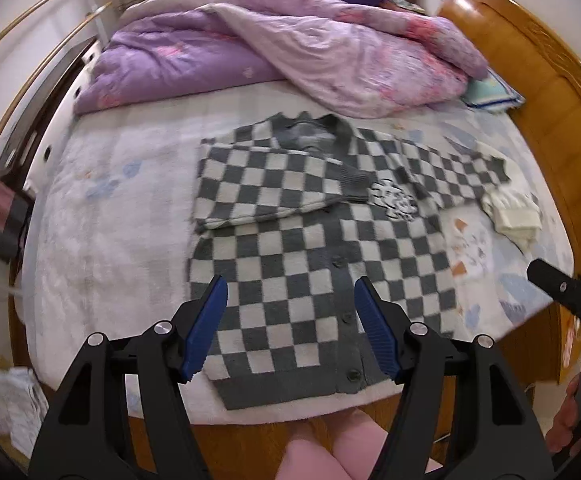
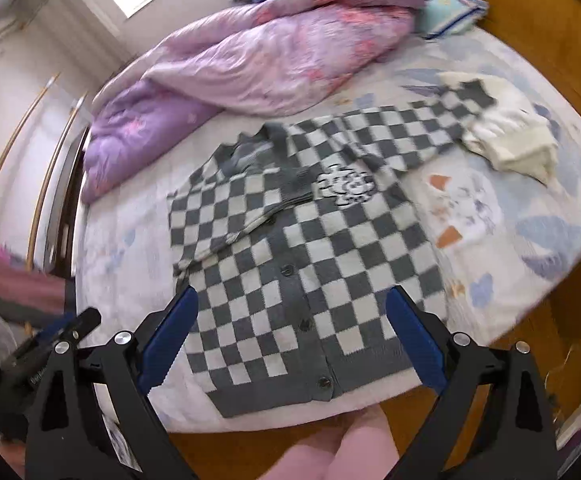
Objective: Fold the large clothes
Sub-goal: 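Move both tools back and over the other sleeve of the cardigan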
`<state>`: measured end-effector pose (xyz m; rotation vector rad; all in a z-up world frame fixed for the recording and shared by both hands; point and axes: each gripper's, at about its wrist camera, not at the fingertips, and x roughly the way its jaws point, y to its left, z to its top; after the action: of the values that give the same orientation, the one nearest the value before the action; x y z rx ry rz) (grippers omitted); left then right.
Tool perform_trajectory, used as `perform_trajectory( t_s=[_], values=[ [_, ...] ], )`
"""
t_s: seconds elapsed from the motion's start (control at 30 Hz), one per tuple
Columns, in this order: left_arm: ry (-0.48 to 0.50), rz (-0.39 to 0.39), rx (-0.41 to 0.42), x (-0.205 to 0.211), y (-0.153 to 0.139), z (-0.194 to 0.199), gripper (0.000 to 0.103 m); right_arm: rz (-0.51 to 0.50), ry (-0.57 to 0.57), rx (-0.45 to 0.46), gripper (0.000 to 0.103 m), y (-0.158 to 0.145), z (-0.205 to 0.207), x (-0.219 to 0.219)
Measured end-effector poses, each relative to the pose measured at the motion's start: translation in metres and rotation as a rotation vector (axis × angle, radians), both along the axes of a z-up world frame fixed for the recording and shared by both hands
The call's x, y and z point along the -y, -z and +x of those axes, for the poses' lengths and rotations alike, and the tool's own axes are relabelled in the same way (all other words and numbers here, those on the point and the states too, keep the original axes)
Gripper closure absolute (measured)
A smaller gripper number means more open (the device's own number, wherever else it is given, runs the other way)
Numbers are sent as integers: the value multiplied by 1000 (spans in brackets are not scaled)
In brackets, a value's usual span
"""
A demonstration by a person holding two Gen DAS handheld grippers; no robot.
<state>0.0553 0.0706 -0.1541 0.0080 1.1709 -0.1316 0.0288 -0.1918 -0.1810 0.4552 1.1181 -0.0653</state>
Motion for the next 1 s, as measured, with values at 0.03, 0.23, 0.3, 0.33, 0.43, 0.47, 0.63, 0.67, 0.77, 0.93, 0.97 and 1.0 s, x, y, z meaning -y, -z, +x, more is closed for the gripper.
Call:
perform_trajectory(
  t_s=[0.03, 0.23, 0.3, 0.33, 0.43, 0.47, 0.63, 0.67, 0.77, 0.93, 0.97, 1.0],
  values=[
    [22, -3, 4, 6, -1, -3, 36, -9, 21, 4, 12, -3, -6, 5],
    [124, -26, -1, 44, 3, -16, 36, -44, 146, 33, 11, -18, -44, 43],
    [152, -17, -12, 58, 6, -16, 36, -39, 184, 27, 11, -16, -51, 58],
    [165, -15, -13, 66, 6, -16, 36, -34, 203, 30, 11, -16, -54, 66],
    [206, -7, -5, 91, 6, -12, 36, -35, 257, 31, 10, -14, -58, 91],
    [213, 1, -1, 100, 6, -9, 36, -30, 273, 24, 10, -12, -57, 102],
    [238, 7, 5, 142, 7, 7, 36, -3, 319, 22, 10, -2, -50, 147],
    [239, 14, 5, 150, 8, 11, 36, -5, 318, 13, 10, 2, -43, 161],
    [226, 19, -7, 181, 16, 28, 36, 7, 305, 3, 10, 13, -22, 197],
    [171, 72, -50, 237, 42, 65, 36, 34, 272, -35, 10, 39, 30, 265],
    [157, 78, -62, 245, 48, 72, 36, 38, 266, -43, 10, 44, 41, 279],
    [139, 79, -75, 256, 55, 82, 36, 40, 258, -51, 10, 50, 52, 292]
  ],
)
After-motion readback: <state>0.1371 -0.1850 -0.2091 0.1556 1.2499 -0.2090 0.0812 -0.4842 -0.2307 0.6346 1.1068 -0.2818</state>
